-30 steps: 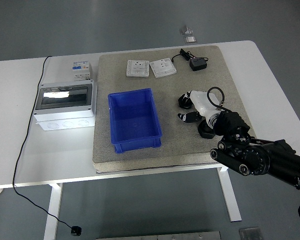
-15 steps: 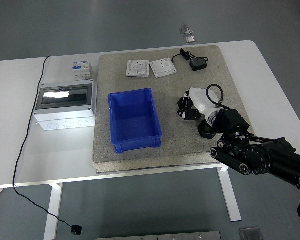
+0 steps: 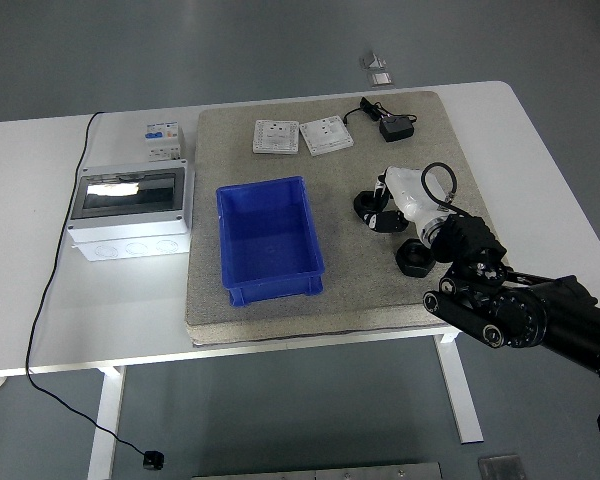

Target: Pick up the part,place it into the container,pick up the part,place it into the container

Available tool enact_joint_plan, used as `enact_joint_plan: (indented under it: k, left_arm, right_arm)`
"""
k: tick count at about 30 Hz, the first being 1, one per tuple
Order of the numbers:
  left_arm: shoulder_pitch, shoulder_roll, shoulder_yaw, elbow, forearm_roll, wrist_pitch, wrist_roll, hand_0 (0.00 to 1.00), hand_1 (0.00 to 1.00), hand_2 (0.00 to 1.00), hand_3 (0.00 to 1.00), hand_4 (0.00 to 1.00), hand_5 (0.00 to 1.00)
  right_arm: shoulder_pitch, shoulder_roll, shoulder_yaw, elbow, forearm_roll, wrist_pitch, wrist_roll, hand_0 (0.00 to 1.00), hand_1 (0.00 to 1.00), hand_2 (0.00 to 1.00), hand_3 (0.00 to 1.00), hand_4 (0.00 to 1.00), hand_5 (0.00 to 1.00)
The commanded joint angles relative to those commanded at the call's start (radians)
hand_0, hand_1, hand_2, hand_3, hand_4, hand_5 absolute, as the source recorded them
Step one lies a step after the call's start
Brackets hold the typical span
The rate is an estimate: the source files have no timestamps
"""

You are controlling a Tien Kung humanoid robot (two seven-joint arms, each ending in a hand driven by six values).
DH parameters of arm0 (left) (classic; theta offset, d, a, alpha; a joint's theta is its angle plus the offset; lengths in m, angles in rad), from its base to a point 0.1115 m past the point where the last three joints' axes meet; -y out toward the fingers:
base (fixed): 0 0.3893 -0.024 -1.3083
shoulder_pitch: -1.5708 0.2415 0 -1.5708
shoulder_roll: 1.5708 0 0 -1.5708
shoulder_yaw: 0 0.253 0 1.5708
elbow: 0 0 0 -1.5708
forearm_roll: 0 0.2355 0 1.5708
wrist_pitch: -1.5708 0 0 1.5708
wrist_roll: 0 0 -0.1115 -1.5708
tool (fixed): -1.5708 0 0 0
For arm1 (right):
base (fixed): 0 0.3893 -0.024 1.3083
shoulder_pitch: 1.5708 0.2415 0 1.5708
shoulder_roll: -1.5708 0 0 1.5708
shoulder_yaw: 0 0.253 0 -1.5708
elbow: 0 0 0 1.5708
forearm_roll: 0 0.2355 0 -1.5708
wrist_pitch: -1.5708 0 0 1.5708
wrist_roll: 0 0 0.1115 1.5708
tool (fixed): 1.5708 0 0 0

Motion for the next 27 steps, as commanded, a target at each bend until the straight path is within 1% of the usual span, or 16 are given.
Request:
enact_joint_plan:
  k: [1,2,5,7,8,10,13,14,19,20,23,27]
  left_arm:
    - [0.000,0.000,0.000,0.000,0.000,0.000,0.000,0.670,0.679,0.708,0.643,0.661,0.669]
    - [0.000,0.000,0.000,0.000,-0.001,0.000,-0.001,0.669,0.678,0.706,0.642,0.658,0.668]
    - [-0.001,0.000,-0.001,0.000,0.002,0.001,-0.001,0.669,0.678,0.706,0.642,0.658,0.668]
    - [-0.002,0.000,-0.002,0.000,0.004,0.001,-0.001,0.669,0.678,0.706,0.642,0.658,0.668]
    - [-0.003,0.000,-0.001,0.000,0.003,0.002,-0.002,0.668,0.676,0.704,0.636,0.655,0.666]
    - [-0.003,0.000,0.002,0.000,-0.001,0.003,-0.005,0.668,0.676,0.704,0.636,0.655,0.666]
    - [-0.002,0.001,0.003,0.000,-0.006,0.007,-0.010,0.668,0.676,0.704,0.636,0.655,0.666]
    - [-0.002,0.001,0.003,0.001,-0.006,0.007,-0.010,0.666,0.676,0.702,0.634,0.654,0.665]
    - [-0.002,0.001,0.002,0.001,-0.005,0.008,-0.010,0.666,0.676,0.702,0.634,0.654,0.665]
    - [-0.002,0.001,0.002,0.000,-0.004,0.008,-0.009,0.665,0.675,0.703,0.631,0.650,0.663]
    - [-0.002,0.001,-0.001,0.000,-0.001,0.008,-0.007,0.665,0.675,0.703,0.631,0.650,0.663]
    - [-0.002,0.000,-0.003,0.000,0.002,0.008,-0.005,0.665,0.675,0.703,0.631,0.648,0.663]
  right_arm:
    - [0.004,0.004,-0.016,-0.004,0.020,0.003,0.003,0.773,0.589,0.452,0.335,0.735,0.268]
    - [0.009,0.009,-0.034,-0.010,0.039,0.009,0.005,0.799,0.748,0.796,0.828,0.749,0.267]
    - [0.026,0.035,-0.088,-0.041,0.077,0.038,-0.007,0.799,0.748,0.796,0.828,0.749,0.267]
    - [0.033,0.049,-0.113,-0.056,0.082,0.046,-0.013,0.799,0.748,0.796,0.828,0.749,0.267]
    - [0.034,0.053,-0.112,-0.059,0.073,0.037,-0.014,0.840,0.867,0.905,0.934,0.741,0.263]
    - [0.032,0.053,-0.097,-0.055,0.051,0.016,-0.014,0.840,0.867,0.905,0.934,0.741,0.263]
    - [0.026,0.045,-0.059,-0.031,0.009,-0.010,-0.018,0.840,0.867,0.905,0.934,0.741,0.263]
    - [0.024,0.042,-0.050,-0.025,0.000,-0.016,-0.019,0.790,0.764,0.821,0.816,0.741,0.263]
    - [0.018,0.032,-0.020,-0.004,-0.022,-0.027,-0.027,0.790,0.764,0.821,0.816,0.741,0.263]
    - [0.017,0.030,-0.016,-0.001,-0.024,-0.028,-0.029,0.747,0.709,0.757,0.720,0.744,0.267]
    - [0.021,0.028,-0.019,-0.002,-0.018,-0.032,-0.032,0.747,0.709,0.757,0.720,0.744,0.267]
    - [0.035,0.039,-0.061,-0.022,0.016,-0.023,-0.029,0.753,0.709,0.757,0.727,0.749,0.277]
